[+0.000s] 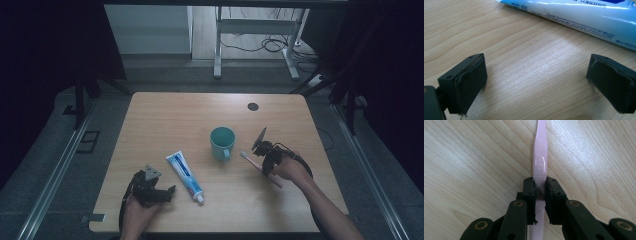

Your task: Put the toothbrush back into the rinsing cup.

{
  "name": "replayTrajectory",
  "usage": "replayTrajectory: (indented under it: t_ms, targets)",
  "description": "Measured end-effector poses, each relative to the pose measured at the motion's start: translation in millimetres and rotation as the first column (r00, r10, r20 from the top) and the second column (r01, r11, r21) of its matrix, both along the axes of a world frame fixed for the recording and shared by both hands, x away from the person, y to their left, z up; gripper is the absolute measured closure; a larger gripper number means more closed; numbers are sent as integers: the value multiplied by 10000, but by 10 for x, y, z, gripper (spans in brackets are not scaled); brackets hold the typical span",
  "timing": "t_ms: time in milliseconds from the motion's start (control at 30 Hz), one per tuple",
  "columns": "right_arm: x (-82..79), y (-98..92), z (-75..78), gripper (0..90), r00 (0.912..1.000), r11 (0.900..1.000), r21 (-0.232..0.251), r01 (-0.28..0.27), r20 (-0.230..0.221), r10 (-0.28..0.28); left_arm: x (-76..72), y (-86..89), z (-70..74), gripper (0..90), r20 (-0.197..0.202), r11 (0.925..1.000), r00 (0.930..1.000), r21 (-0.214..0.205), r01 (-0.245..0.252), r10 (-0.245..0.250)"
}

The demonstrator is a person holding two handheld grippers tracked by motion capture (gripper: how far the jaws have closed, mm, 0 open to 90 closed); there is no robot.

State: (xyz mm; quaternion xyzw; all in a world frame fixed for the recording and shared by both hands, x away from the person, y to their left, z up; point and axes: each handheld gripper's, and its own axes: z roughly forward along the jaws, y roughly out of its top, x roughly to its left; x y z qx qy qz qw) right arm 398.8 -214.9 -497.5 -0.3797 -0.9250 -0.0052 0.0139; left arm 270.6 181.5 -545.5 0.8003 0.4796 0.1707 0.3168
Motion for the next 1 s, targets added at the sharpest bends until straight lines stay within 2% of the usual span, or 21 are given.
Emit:
replayTrajectory:
  t_ms: [333,367,567,1000]
  targets:
    - [-35,-74,119,785,9996,9992,381,-86,264,76,0,3,1,33,-13,10000,10000,33,24,-24]
    - [-51,-83,135,785,9994,9985,536,-83,333,66,0,2,1,32,-10,10000,10000,30,19,-19]
    - [-75,-122,183,785,9984,9976,666,-173,546,137,0,0,0,32,-1,10000,10000,-1,0,0]
    - [-167,-308,346,785,9919,9863,1645,-81,1262,-129,0,0,0,32,-2,10000,10000,6,0,0]
